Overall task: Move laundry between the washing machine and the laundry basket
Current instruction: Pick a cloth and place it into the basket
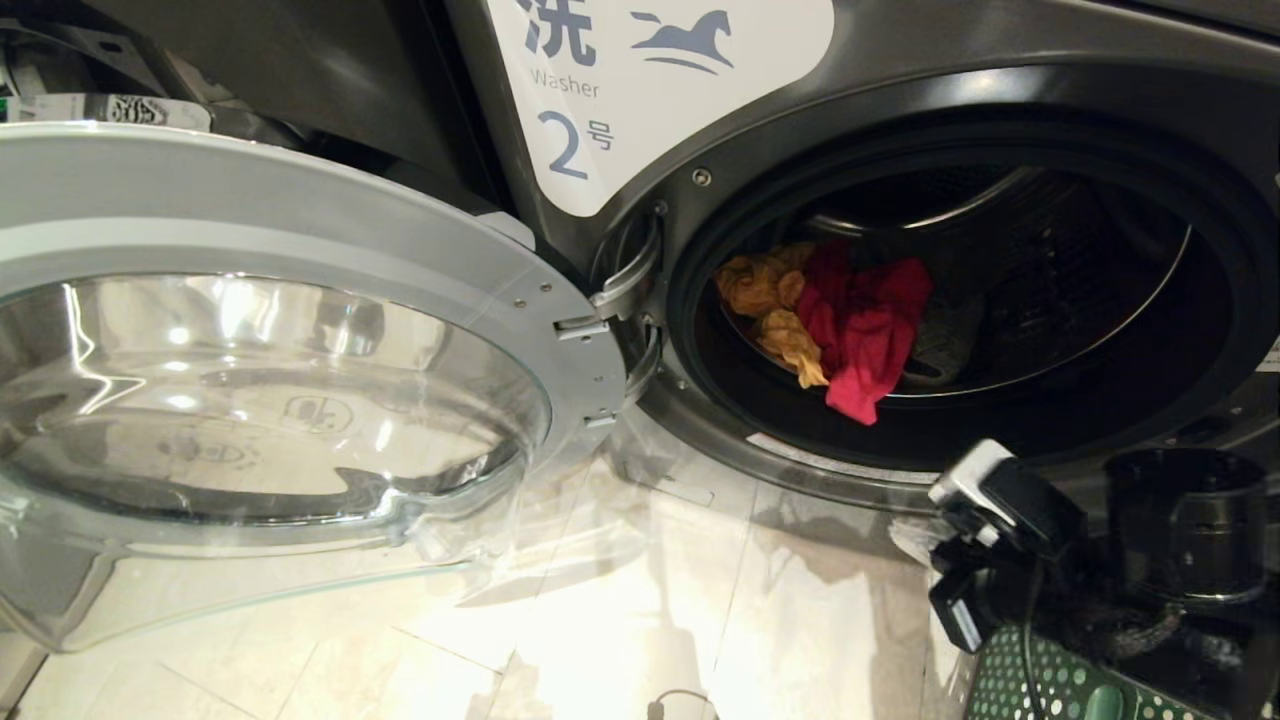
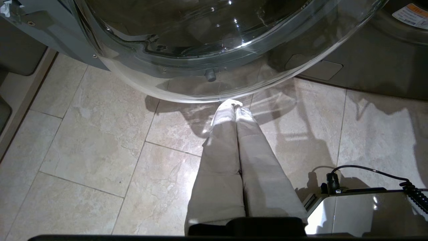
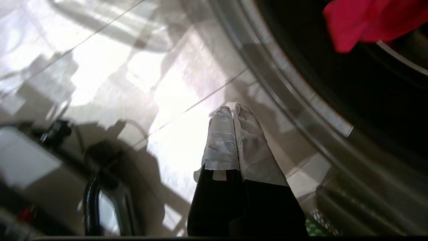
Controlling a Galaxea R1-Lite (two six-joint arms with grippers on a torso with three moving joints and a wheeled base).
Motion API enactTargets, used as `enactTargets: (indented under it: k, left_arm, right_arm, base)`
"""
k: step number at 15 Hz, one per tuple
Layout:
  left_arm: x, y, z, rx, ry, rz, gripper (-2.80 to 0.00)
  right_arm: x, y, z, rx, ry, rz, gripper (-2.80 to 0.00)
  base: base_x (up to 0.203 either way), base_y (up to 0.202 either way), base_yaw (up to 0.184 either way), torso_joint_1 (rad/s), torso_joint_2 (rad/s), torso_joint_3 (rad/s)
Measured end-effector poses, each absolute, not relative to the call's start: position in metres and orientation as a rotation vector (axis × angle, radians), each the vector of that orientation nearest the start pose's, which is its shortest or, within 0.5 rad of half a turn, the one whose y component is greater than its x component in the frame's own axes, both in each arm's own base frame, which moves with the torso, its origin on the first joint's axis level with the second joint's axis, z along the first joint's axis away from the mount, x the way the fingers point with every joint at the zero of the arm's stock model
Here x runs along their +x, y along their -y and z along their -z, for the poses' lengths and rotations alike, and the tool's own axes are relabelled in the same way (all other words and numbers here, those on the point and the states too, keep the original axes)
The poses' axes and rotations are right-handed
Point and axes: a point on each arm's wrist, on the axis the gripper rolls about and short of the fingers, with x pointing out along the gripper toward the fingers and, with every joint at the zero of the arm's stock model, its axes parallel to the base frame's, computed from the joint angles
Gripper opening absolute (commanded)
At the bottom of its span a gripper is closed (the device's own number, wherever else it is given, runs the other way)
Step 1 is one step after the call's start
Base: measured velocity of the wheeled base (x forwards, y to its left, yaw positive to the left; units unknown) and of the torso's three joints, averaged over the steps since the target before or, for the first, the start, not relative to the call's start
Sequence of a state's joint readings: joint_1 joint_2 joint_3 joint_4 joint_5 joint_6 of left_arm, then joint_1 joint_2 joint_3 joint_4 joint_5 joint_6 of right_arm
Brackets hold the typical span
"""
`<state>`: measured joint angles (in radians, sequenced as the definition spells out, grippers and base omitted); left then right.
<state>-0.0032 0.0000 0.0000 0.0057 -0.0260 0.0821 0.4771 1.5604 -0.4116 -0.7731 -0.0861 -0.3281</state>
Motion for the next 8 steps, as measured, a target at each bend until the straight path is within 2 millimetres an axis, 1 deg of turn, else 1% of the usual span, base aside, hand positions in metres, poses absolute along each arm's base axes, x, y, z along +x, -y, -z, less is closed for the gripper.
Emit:
enactTargets:
  k: [3, 4, 5, 8]
  left_arm:
    - [-0.023, 0.001, -0.075, 0.082, -0.005, 0.029, -2.80]
    - [-0.023, 0.001, -0.075, 0.082, -0.005, 0.029, -2.80]
    - [-0.023, 0.001, -0.075, 0.082, -0.005, 0.029, -2.80]
    - [-0.023, 0.001, -0.075, 0.081, -0.005, 0.029, -2.80]
  right_arm:
    - [0.237, -0.128, -0.142, -0.385, -0.258, -0.322, -2.80]
    - [0.244, -0.132, -0.142, -0.376, -0.258, -0.276, -0.17]
    - [0.248, -0.133, -0.141, -0.374, -0.262, -0.241, 0.00]
    - [0.254, -0.136, -0.135, -0.300, -0.293, -0.198, 0.00]
  base:
    - [0.000, 0.000, 0.000, 0.000, 0.00, 0.000]
    - [0.000, 0.000, 0.000, 0.000, 0.00, 0.000]
    - [0.000, 0.000, 0.000, 0.000, 0.00, 0.000]
    - [0.000, 0.000, 0.000, 0.000, 0.00, 0.000]
